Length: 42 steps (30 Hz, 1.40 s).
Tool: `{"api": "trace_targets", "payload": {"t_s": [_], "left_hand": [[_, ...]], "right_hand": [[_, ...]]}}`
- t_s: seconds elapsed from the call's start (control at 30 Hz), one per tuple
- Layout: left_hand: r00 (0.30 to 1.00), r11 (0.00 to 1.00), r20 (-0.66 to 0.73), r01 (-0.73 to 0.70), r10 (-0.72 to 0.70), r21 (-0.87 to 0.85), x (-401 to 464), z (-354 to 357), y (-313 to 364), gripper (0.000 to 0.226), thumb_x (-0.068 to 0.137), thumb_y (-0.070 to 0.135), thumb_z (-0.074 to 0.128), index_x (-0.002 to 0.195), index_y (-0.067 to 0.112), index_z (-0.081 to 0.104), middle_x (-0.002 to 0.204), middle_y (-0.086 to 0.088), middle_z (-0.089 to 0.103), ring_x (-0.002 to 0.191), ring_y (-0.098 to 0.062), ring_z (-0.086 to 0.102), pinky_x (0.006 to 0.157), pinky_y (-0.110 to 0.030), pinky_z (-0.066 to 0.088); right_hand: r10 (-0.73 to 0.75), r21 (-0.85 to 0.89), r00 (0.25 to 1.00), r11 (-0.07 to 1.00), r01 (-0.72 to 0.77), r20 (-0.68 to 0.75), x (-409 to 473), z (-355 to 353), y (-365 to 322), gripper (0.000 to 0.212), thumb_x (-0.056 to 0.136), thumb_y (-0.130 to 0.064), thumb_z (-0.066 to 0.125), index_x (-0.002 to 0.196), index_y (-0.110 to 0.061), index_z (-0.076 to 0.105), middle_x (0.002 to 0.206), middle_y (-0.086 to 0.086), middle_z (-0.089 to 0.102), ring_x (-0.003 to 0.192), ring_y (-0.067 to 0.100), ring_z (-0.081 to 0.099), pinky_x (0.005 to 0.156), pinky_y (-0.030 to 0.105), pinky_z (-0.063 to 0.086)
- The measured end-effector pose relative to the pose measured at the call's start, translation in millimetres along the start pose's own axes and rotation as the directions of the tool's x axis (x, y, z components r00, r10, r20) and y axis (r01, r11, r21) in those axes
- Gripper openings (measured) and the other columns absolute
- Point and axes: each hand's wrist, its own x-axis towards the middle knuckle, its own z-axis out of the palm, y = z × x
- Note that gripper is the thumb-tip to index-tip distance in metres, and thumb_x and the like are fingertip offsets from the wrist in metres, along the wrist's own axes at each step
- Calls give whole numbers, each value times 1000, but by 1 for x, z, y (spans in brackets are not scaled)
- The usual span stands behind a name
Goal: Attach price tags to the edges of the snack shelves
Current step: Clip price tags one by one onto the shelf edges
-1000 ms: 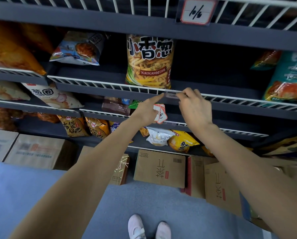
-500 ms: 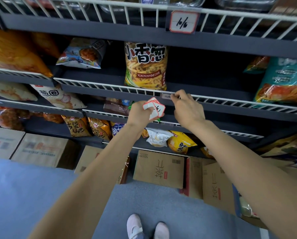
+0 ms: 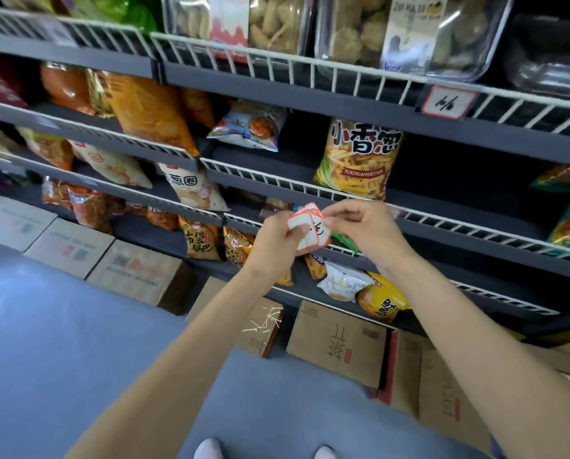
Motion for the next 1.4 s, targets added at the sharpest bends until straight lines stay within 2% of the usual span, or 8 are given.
{"api": "trace_targets", "payload": {"t_s": [0.17,0.33,0.6,0.9,1.03,1.17,1.27,1.4], "left_hand": [[997,996,-81,-8,15,88,-13,-87,-13,25,96,17,46,116,2,51,112,-15,63,102,-27,61,87,-47,53],[991,990,-129,-21,39,139,-18,-194,-29,30,96,15,46,120,-1,51,108,-13,61,96,-23,57,68,-14,51],[990,999,-142,-16,22,42,-31,-374,-62,38,78,33,47,103,5,55,106,-26,62,101,-39,60,87,-54,51],[976,997,-216,27,-11,73,5,-508,-87,33,88,22,46,114,4,58,103,-19,66,93,-35,65,81,-55,54],[963,990,-267,71,-37,122,53,-557,-99,19,96,14,45,102,0,55,80,-14,60,77,-26,59,68,-35,51],[967,991,-250,80,-51,107,108,-594,-111,33,96,13,47,127,5,53,117,-11,62,107,-24,58,90,-34,52],[971,991,-226,97,-74,91,145,-611,-122,30,97,8,44,125,3,53,107,-7,59,84,-13,57,58,-2,47],[966,985,-232,143,-118,96,189,-627,-144,27,96,6,44,121,0,54,103,-8,59,80,-12,61,56,-5,47]], "right_hand": [[-8,50,997,999,4,83,8,74,-49,12,84,-3,65,86,-14,70,78,-3,68,60,-8,59,57,5,42],[25,135,996,990,-37,88,18,171,-103,15,83,-4,66,80,-19,69,76,-2,68,59,-5,59,53,7,42],[70,195,993,977,-86,91,36,323,-198,17,76,-6,74,73,-20,64,66,-8,63,57,1,58,51,16,42],[94,259,983,957,-132,155,104,443,-253,7,85,-16,67,92,-16,67,75,-4,61,42,-4,48,36,11,30],[93,277,983,952,-134,157,160,481,-262,6,88,-15,63,83,-16,66,69,0,57,52,6,44,39,14,34],[69,195,985,976,-100,159,222,513,-267,12,91,-11,58,81,-15,62,74,-1,61,63,9,56,51,15,47],[34,38,990,998,-39,138,258,532,-263,7,88,-2,60,92,-8,59,82,6,65,68,14,63,62,25,56],[21,-132,989,991,-2,145,298,549,-254,29,83,7,60,103,-14,63,82,6,68,68,11,68,67,39,58]]}}
